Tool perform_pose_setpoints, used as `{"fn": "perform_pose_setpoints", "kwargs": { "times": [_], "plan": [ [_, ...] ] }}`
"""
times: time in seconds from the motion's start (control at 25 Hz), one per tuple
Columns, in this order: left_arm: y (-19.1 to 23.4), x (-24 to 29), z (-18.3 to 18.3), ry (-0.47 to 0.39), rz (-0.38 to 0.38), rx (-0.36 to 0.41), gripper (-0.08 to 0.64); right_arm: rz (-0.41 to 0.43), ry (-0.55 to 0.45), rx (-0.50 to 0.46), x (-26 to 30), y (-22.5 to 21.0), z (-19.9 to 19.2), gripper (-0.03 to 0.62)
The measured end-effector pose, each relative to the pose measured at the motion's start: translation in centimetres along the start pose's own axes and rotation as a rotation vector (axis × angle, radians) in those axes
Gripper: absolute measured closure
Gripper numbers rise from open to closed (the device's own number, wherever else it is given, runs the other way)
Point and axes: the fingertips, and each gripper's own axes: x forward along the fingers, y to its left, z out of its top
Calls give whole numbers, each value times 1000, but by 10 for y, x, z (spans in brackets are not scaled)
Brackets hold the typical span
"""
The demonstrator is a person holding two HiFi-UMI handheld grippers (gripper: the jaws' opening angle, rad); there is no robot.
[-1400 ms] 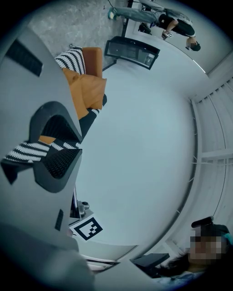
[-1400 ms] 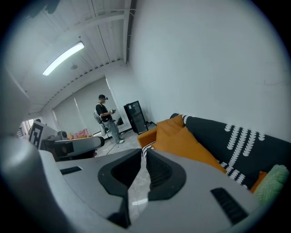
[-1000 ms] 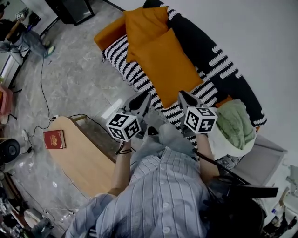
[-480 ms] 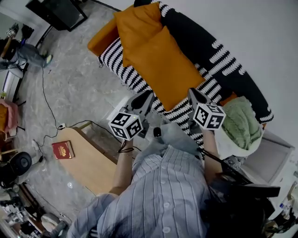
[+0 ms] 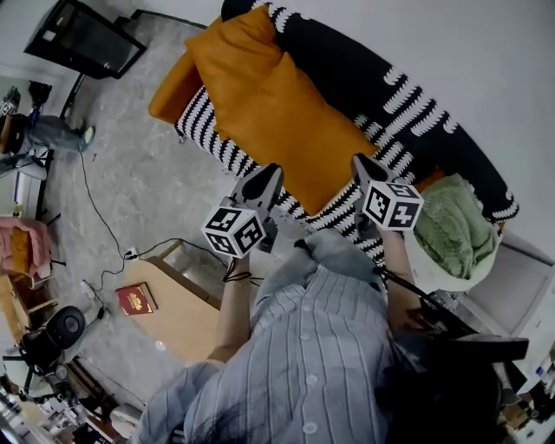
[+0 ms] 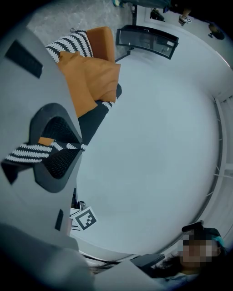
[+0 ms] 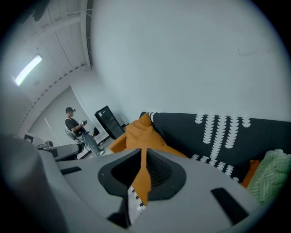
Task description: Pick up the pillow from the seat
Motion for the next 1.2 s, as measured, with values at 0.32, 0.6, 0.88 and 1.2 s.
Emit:
{"fn": "perform_pose_setpoints", "kwargs": {
  "times": [0.32,0.6,0.88,1.2],
  "plan": [
    [16,29,-6,48,70,28,518,-29,34,0,15,-39,-3,546],
    [50,53,-7,112,86,48,517,-73,46,40,21,-66,-15,546],
    [105,107,-10,218,90,69,517,-144,31,120,41,-105,-33,546],
    [150,173,-11,365,-10,209,459,-131,-61,360,74,-135,-46,546]
  ]
}}
